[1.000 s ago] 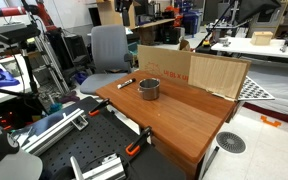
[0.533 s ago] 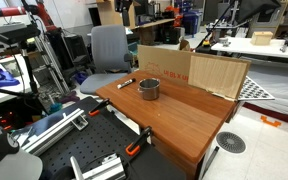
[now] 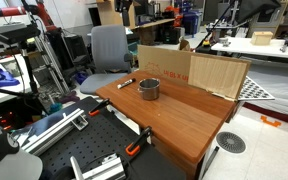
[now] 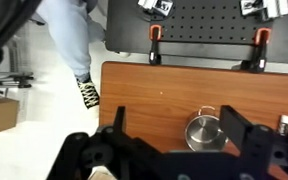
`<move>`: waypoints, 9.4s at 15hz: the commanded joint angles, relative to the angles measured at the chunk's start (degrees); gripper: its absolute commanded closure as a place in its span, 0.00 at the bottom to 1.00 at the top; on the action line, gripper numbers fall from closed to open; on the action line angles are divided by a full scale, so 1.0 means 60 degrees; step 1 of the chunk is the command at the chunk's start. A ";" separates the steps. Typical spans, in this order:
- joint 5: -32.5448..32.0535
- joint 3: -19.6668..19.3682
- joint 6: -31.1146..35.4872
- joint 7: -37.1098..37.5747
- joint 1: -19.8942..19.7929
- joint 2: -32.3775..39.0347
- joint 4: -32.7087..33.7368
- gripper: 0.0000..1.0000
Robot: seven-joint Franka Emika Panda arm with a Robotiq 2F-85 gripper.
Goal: Put the black marker in the pot
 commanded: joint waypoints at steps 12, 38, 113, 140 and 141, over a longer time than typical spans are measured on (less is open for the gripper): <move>0.0211 -0.0063 0.0337 0.0585 0.0281 0.0304 -0.0424 0.00; 0.0767 0.0678 0.5106 0.2591 0.2091 0.5459 0.0856 0.00; -0.5405 -0.1329 0.8291 0.7389 0.2281 0.3681 -0.0967 0.94; -1.1247 -0.1702 0.8457 1.4255 0.2820 0.5420 -0.0447 0.94; -1.1303 -0.1709 0.8381 1.4383 0.2880 0.5495 -0.0450 0.94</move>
